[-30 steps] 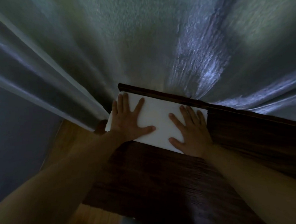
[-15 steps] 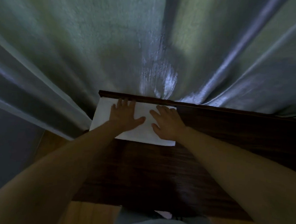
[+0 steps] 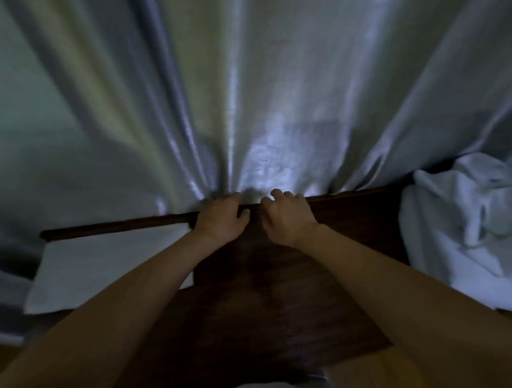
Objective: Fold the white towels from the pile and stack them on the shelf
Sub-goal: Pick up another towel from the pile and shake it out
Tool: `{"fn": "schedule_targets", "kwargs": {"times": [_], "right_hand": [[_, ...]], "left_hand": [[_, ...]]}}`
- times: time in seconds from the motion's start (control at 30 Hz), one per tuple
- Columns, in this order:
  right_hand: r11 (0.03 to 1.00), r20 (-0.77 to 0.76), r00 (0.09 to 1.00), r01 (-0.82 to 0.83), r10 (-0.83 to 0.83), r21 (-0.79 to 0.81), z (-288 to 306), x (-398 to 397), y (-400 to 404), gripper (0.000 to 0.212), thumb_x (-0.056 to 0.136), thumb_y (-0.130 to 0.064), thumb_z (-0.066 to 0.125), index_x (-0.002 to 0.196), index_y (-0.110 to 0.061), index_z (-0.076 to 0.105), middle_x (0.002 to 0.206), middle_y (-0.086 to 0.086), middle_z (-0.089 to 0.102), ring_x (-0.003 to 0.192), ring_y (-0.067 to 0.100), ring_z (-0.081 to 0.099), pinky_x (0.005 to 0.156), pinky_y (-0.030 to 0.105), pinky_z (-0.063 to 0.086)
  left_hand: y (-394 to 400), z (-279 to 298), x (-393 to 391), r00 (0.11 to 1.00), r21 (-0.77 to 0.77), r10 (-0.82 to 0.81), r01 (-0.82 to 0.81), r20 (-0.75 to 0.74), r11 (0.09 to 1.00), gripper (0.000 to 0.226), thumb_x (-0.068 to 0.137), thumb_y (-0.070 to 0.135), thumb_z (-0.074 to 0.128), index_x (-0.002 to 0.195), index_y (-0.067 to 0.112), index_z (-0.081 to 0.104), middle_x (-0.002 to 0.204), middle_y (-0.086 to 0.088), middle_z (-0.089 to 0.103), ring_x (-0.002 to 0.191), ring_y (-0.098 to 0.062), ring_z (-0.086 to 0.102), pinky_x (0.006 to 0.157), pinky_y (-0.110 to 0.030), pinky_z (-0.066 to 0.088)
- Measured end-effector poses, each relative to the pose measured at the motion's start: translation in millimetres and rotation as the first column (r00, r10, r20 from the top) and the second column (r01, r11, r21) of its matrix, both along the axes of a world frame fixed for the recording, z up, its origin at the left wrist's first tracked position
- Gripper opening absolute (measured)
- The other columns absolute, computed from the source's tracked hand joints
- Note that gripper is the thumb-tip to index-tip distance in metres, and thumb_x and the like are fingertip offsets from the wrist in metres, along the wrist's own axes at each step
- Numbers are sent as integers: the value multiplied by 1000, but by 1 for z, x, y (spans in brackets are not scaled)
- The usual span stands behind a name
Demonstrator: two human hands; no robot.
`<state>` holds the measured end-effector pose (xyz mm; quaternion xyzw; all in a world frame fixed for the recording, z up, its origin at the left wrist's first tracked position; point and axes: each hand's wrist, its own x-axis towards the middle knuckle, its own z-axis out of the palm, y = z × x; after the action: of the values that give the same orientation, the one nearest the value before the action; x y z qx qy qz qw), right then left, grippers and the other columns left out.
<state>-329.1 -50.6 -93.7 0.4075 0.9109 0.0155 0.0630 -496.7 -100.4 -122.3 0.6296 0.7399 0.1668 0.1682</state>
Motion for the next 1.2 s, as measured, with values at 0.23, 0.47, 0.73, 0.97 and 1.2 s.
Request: {"fn": "schedule_targets", "kwargs": {"times": [0.23, 0.47, 0.73, 0.97, 1.2], "right_hand": [[995, 0, 997, 82, -82, 60, 35, 149, 58, 41, 95, -40, 51, 125, -12, 58, 127, 15, 54, 114, 38, 56, 92, 44, 44], [979, -8, 986, 164, -164, 120, 63, 291, 93, 37, 93, -39, 52, 115, -11, 64, 121, 17, 58, 108, 39, 59, 90, 46, 44], [839, -124, 872, 490, -474, 235, 99, 442, 112, 38, 85, -26, 61, 116, -5, 66, 115, 24, 61, 106, 43, 56, 82, 44, 40], [509, -299, 489, 860, -819, 12, 119, 530, 108, 38, 99, -37, 51, 120, -5, 54, 117, 20, 58, 106, 41, 62, 82, 40, 46], [446, -263, 369, 816, -891, -367, 88, 583, 101, 37, 92, -37, 65, 94, 0, 69, 79, 10, 65, 76, 27, 64, 60, 30, 44]], "left_hand": [[63, 37, 154, 994, 59, -102, 100, 42, 993, 32, 96, 39, 56, 109, 11, 59, 101, -12, 69, 95, -32, 65, 78, -45, 55], [107, 51, 295, 979, 70, -156, 148, 129, 986, 31, 98, 40, 55, 116, 15, 59, 113, -8, 69, 101, -27, 65, 84, -45, 56], [131, 59, 420, 953, 80, -238, 227, 188, 971, 40, 99, 37, 56, 130, 13, 59, 120, -8, 68, 108, -26, 65, 91, -43, 54], [141, 72, 487, 902, 157, -342, 310, 264, 938, 24, 99, 37, 54, 113, 20, 63, 75, 8, 65, 76, -20, 67, 68, -37, 55], [137, 85, 542, 858, 165, -395, 360, 329, 918, 41, 92, 55, 62, 106, 17, 53, 83, 9, 66, 80, -12, 64, 66, -32, 48]]}}
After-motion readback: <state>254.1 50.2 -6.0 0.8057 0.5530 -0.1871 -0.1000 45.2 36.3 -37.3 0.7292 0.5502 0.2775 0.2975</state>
